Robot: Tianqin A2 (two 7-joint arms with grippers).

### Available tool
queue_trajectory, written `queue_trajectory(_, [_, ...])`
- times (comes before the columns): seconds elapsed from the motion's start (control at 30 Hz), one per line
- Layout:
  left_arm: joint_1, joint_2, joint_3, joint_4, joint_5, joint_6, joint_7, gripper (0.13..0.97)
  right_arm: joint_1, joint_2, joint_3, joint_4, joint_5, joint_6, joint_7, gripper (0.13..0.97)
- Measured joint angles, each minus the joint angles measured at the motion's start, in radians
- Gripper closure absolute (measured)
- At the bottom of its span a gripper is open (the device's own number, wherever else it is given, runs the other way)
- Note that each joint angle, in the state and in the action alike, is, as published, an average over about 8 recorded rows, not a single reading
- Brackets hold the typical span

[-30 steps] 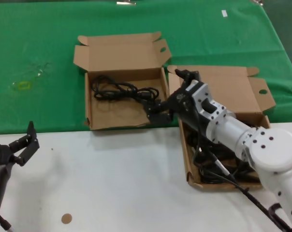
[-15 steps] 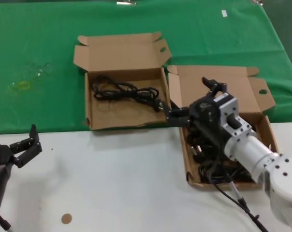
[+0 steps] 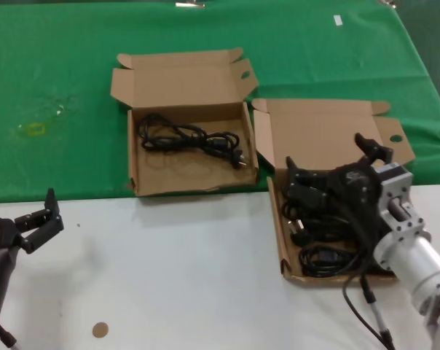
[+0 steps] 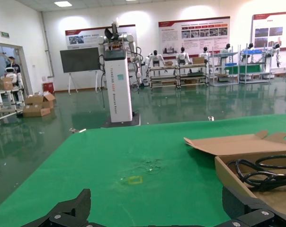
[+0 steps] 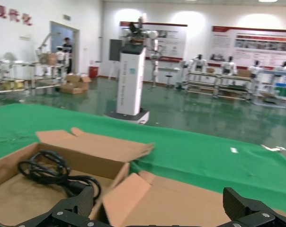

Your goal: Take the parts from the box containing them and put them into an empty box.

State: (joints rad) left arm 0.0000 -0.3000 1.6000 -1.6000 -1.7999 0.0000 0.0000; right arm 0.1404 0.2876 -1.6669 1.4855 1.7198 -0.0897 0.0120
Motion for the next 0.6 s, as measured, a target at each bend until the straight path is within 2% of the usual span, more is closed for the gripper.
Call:
queue_trajectory(0.27, [0.000, 0.000, 0.000, 0.000, 0.000, 0.000, 0.000, 0.132, -0.092, 0.008, 0.044, 0.075, 0.053, 0.059, -0.008, 0.129])
queue_trajectory(0.6, [0.000, 0.000, 0.000, 0.000, 0.000, 0.000, 0.000, 0.132, -0.107, 0.009, 0.051, 0.087, 0.061, 0.068, -0.009, 0.129])
